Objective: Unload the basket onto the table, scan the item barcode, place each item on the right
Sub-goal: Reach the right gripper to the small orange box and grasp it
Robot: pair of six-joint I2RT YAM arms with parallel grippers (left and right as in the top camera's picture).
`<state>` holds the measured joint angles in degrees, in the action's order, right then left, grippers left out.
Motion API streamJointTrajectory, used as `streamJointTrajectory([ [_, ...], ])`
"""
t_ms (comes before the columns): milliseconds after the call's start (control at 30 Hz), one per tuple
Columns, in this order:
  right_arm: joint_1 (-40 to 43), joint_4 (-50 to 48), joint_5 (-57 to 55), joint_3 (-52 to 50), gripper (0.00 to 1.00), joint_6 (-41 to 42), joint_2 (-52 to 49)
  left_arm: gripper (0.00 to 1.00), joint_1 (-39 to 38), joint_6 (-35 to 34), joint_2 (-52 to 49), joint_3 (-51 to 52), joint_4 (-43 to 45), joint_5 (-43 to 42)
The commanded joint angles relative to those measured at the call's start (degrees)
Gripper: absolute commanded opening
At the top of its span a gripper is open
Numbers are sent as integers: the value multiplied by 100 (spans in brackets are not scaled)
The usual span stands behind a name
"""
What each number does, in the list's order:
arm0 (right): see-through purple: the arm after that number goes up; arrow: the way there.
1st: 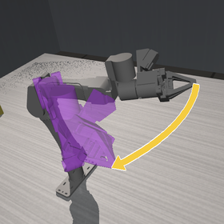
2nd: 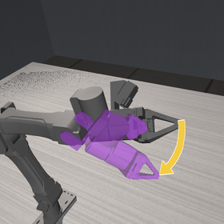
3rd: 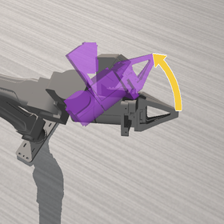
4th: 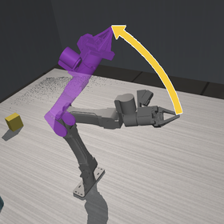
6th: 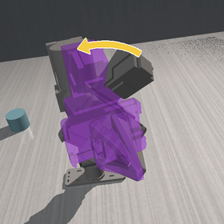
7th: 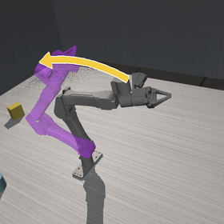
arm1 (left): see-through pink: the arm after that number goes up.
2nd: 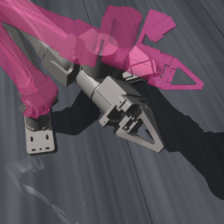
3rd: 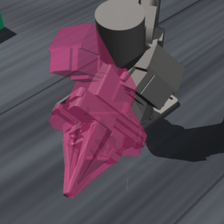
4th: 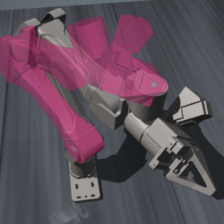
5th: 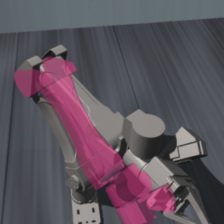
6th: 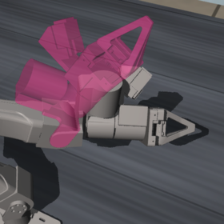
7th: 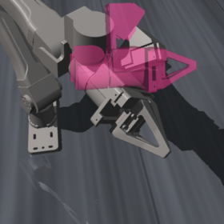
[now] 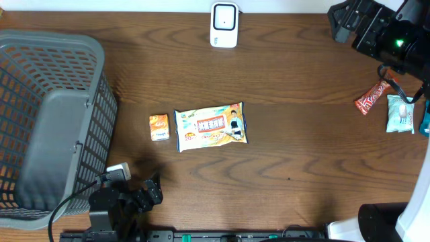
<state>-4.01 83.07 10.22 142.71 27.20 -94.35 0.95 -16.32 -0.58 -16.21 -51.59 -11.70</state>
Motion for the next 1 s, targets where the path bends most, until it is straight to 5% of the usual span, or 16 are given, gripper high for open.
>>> streamJointTrajectory([
  [0, -22, 48, -109, -2, 99, 61, -28, 98, 9, 35, 28, 28, -192, -7],
  [433, -505, 247, -111, -424, 99, 299, -284, 98, 9, 35, 28, 28, -192, -7],
  [967, -2057, -358, -175, -3025, 99, 293, -1801, 98, 9, 35, 28, 28, -192, -7],
])
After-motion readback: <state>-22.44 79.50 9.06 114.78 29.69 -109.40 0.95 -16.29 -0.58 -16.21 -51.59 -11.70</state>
